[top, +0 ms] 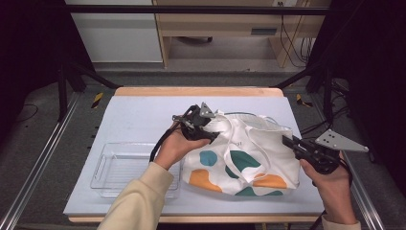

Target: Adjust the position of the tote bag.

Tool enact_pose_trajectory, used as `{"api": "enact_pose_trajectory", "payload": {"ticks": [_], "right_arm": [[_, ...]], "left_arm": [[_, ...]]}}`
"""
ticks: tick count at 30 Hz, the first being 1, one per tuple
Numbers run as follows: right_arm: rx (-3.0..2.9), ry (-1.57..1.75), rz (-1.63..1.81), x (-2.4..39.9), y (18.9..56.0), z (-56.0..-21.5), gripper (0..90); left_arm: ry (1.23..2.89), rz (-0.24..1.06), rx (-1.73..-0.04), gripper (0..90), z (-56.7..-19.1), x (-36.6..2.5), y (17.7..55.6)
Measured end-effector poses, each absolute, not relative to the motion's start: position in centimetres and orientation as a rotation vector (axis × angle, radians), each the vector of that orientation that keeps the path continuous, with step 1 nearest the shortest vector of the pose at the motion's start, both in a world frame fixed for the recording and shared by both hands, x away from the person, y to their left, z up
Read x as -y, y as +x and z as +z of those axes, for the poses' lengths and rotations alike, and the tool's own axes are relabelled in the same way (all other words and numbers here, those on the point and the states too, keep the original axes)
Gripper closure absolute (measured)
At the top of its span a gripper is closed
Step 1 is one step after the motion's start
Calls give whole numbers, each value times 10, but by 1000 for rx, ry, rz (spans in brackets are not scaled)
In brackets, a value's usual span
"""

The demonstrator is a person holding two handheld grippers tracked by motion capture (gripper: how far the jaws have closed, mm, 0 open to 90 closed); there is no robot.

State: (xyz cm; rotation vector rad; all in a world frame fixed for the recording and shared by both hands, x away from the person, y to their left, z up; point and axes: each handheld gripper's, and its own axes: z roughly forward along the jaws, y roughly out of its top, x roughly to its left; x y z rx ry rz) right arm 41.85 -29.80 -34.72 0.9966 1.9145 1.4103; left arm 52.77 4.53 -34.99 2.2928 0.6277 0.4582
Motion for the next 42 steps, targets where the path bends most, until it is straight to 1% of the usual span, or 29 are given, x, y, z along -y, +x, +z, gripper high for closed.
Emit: {"api": "enact_pose_trajectory", "payload": {"ticks": [1, 2, 3, 9, 13, 18, 23, 31, 42], "right_arm": [[-1912, 1006, 1408, 299, 418, -348, 816], [-1912, 1006, 1408, 299, 418, -348, 816], [-1912, 1012, 1404, 301, 418, -350, 816], [-1923, 1025, 1391, 305, 411, -353, 816], [-1933, 1030, 1387, 306, 402, -356, 817], [-1935, 1030, 1382, 308, 394, -358, 817], [-1941, 1036, 1387, 309, 387, -363, 818], [-1957, 1048, 1380, 313, 376, -370, 818], [-1981, 1049, 1386, 317, 366, -376, 799]], "left_arm": [[2296, 455, -632, 493, -350, -45, 525], [2287, 454, -637, 493, -351, -45, 521], [2287, 454, -639, 526, -352, -46, 518], [2261, 463, -639, 563, -354, -49, 499], [2251, 480, -618, 568, -354, -52, 483], [2239, 466, -608, 576, -356, -56, 469], [2217, 456, -623, 577, -360, -59, 462], [2215, 462, -596, 586, -363, -61, 445], [2196, 428, -577, 602, -384, -68, 415]]}}
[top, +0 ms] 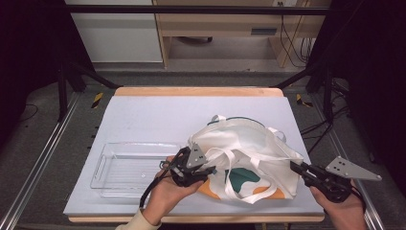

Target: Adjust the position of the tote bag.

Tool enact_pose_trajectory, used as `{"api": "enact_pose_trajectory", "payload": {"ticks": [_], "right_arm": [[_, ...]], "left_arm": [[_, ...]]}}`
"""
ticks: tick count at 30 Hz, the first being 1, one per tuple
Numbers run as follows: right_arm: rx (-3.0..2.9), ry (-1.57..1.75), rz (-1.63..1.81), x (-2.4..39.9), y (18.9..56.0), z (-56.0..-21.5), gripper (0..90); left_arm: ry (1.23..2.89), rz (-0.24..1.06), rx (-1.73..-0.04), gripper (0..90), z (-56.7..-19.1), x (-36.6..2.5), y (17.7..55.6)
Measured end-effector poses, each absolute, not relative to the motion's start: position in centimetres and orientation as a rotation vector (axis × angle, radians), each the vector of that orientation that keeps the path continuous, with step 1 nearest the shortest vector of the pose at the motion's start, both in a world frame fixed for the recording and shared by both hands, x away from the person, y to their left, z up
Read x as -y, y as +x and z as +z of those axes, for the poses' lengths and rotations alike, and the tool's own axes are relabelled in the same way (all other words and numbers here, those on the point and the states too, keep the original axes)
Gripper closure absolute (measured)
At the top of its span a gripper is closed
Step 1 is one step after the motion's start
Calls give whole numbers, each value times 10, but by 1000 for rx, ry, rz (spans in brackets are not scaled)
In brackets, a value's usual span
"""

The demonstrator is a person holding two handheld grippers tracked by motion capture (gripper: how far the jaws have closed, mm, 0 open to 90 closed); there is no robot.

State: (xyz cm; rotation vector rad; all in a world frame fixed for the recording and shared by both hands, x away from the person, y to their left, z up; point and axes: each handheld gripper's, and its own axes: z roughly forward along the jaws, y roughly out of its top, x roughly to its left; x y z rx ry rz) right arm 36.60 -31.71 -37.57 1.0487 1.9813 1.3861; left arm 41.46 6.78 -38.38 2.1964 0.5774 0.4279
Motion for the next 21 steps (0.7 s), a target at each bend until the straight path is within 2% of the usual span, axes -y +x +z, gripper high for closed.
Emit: {"api": "enact_pose_trajectory", "payload": {"ticks": [3, 4, 5, 6, 8, 10, 11, 12, 14, 17, 21], "right_arm": [[-1981, 1054, 1392, 317, 366, -376, 778], [-1982, 1055, 1395, 317, 367, -376, 762], [-1980, 1060, 1398, 317, 367, -375, 708], [-1980, 1060, 1398, 317, 367, -375, 708], [-1981, 1054, 1400, 316, 367, -374, 632], [-1981, 1064, 1394, 314, 368, -373, 516], [-1995, 1058, 1382, 312, 368, -372, 408], [-1995, 1058, 1382, 312, 368, -372, 408], [-2011, 1062, 1366, 310, 368, -371, 302], [-2027, 1074, 1344, 310, 368, -368, 207], [-2054, 1058, 1345, 311, 366, -354, 159]], "left_arm": [[2200, 413, -571, 605, -392, -69, 409], [2197, 407, -573, 605, -393, -70, 407], [2198, 407, -571, 606, -395, -71, 406], [2195, 407, -572, 606, -395, -72, 405], [2186, 400, -575, 605, -397, -73, 404], [2185, 398, -576, 606, -398, -74, 403], [2187, 403, -573, 606, -399, -74, 402], [2189, 401, -570, 606, -399, -74, 402], [2192, 401, -568, 607, -400, -75, 401], [2191, 400, -573, 607, -401, -75, 401], [2198, 398, -567, 609, -405, -74, 396]]}}
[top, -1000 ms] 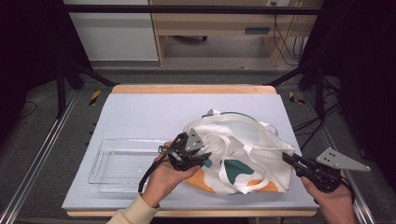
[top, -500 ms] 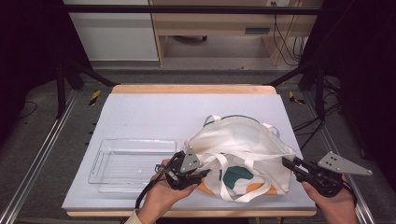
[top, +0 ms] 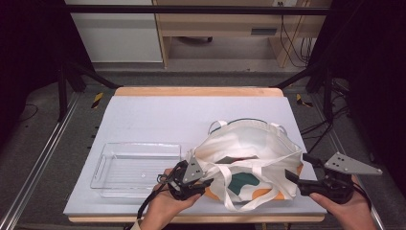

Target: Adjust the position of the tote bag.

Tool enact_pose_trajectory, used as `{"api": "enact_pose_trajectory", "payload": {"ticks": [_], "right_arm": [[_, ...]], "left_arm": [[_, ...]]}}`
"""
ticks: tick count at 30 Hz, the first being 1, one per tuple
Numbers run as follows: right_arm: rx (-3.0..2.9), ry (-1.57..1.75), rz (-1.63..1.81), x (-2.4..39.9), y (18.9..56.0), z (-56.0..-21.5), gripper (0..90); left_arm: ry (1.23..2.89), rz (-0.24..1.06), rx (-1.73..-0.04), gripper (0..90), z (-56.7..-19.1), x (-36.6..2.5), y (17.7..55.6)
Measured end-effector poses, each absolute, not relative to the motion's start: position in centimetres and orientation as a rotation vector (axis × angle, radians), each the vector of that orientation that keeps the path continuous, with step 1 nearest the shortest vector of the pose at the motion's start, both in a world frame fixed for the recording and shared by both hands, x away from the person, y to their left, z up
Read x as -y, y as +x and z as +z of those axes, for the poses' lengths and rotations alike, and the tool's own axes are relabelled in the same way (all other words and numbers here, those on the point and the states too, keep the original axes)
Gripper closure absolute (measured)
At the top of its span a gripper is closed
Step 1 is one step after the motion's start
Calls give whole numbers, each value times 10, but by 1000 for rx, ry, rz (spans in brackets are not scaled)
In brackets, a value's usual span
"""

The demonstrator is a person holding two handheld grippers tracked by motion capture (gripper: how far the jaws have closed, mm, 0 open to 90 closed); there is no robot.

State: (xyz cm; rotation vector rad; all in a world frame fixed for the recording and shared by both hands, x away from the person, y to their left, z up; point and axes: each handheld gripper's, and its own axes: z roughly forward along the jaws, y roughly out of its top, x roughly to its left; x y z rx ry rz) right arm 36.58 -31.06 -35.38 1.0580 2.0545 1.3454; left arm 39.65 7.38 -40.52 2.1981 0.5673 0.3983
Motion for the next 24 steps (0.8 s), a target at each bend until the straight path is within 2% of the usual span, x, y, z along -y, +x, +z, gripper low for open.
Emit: {"api": "enact_pose_trajectory", "payload": {"ticks": [8, 11, 18, 20, 24], "right_arm": [[-2061, 1000, 1332, 305, 371, -318, 147], [-2090, 965, 1303, 299, 379, -305, 174], [-2190, 927, 1197, 277, 427, -288, 271], [-2229, 919, 1168, 267, 448, -288, 331], [-2284, 906, 1103, 256, 472, -292, 361]], "left_arm": [[2221, 393, -559, 610, -412, -74, 391], [2225, 393, -555, 610, -414, -74, 390], [2242, 389, -540, 609, -417, -77, 385], [2239, 389, -542, 609, -417, -77, 383], [2243, 390, -535, 609, -418, -78, 381]]}}
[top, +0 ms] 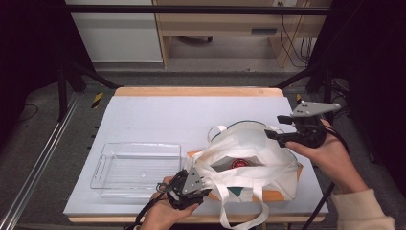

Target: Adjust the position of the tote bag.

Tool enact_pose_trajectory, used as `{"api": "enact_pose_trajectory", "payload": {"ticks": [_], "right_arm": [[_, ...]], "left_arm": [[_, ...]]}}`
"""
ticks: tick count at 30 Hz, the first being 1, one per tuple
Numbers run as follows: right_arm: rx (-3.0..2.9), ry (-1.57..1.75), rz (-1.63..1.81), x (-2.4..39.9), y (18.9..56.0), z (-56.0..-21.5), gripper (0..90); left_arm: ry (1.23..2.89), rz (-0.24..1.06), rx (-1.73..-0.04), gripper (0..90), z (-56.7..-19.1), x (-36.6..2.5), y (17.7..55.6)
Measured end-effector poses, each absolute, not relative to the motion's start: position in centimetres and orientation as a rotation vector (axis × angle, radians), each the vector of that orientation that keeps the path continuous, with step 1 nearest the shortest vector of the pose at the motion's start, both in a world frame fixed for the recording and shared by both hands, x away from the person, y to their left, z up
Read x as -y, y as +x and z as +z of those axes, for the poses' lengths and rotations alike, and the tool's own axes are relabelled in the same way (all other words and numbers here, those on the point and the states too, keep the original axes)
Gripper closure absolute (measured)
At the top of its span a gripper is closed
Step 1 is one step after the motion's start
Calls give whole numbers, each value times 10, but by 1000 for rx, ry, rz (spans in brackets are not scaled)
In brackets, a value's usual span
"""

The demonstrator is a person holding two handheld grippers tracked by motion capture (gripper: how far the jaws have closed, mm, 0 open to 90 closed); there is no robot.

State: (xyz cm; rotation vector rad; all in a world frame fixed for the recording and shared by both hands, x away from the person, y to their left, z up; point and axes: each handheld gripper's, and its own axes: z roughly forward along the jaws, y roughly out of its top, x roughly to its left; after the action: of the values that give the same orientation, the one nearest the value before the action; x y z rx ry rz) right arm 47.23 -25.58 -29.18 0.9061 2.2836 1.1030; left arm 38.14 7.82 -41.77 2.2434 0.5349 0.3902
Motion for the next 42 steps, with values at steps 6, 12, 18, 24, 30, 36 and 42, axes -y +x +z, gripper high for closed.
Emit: {"api": "enact_pose_trajectory", "payload": {"ticks": [6, 12, 18, 24, 30, 36, 42], "right_arm": [[-2377, 931, 998, 236, 509, -309, 445], [-2422, 944, 915, 231, 512, -324, 577], [-2419, 962, 907, 236, 483, -332, 818], [-2388, 947, 981, 237, 451, -332, 827], [-2362, 963, 1005, 243, 438, -334, 827], [-2349, 1001, 1035, 249, 443, -338, 826], [-2358, 992, 1045, 246, 442, -338, 826]], "left_arm": [[2264, 398, -516, 610, -419, -78, 378], [2271, 401, -502, 610, -420, -78, 372], [2278, 406, -491, 599, -424, -79, 367], [2247, 388, -501, 512, -424, -83, 362], [2218, 363, -488, 392, -417, -85, 355], [2176, 360, -492, 343, -401, -97, 348], [2138, 381, -493, 348, -383, -93, 355]]}}
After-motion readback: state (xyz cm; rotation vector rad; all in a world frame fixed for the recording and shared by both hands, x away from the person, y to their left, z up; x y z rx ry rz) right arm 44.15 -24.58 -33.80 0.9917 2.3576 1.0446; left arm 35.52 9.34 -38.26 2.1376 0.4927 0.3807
